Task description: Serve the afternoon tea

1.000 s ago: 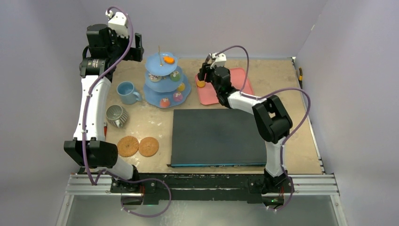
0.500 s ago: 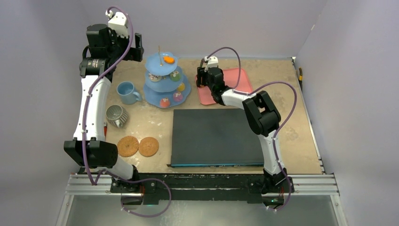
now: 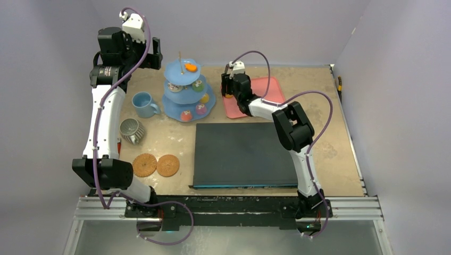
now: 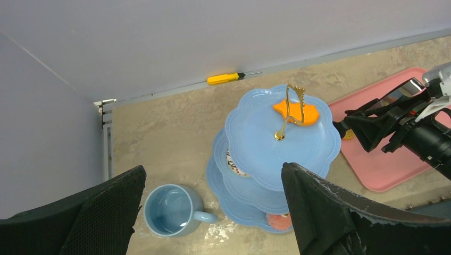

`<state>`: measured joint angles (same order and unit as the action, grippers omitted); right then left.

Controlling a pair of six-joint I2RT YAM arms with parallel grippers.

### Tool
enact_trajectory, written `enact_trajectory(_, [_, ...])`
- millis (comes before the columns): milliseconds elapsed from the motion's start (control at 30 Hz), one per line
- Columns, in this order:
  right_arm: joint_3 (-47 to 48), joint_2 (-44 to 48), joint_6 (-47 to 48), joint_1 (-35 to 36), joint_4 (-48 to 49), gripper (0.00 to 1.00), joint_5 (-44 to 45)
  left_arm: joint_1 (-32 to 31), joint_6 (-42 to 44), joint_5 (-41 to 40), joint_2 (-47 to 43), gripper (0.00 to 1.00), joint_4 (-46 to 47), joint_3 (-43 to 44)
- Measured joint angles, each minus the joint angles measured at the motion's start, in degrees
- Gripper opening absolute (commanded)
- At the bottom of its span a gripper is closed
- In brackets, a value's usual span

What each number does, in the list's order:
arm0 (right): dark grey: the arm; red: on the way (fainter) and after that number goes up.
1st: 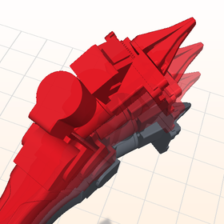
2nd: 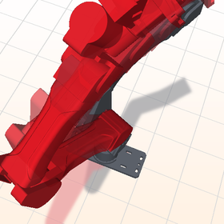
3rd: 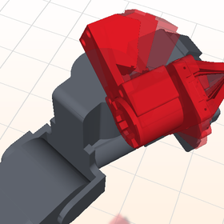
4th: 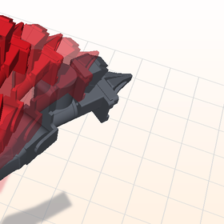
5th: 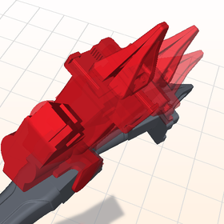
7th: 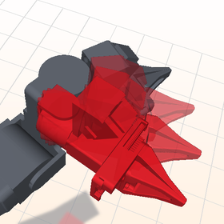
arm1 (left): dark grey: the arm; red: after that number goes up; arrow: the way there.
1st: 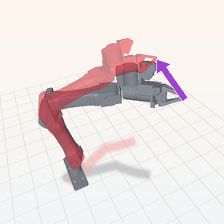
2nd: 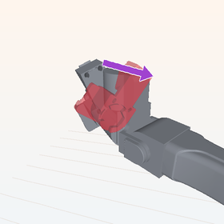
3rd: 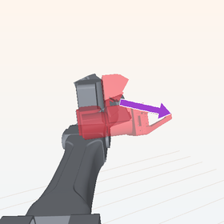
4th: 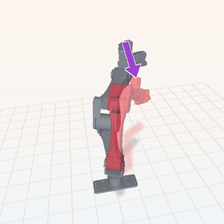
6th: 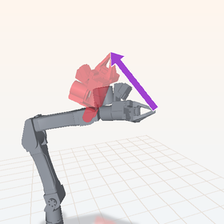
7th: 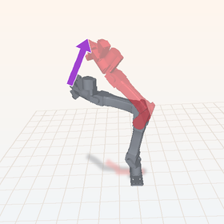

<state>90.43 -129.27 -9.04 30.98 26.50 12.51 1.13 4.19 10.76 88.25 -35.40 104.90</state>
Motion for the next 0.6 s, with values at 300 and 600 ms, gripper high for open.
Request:
enact_trajectory(300, [-1.49, 0.46, 0.28, 0.09, 1.42, 0.50, 0.35, 0.00, -0.02, 0.02, 0.00, 0.99, 0.00, 0.00])
enact_trajectory(600, [-8.92, 7.19, 0.50, 0.13, 1.95, 0.44, 0.98, 0.00, -0.02, 0.04, 0.00, 0.99, 0.02, 0.00])
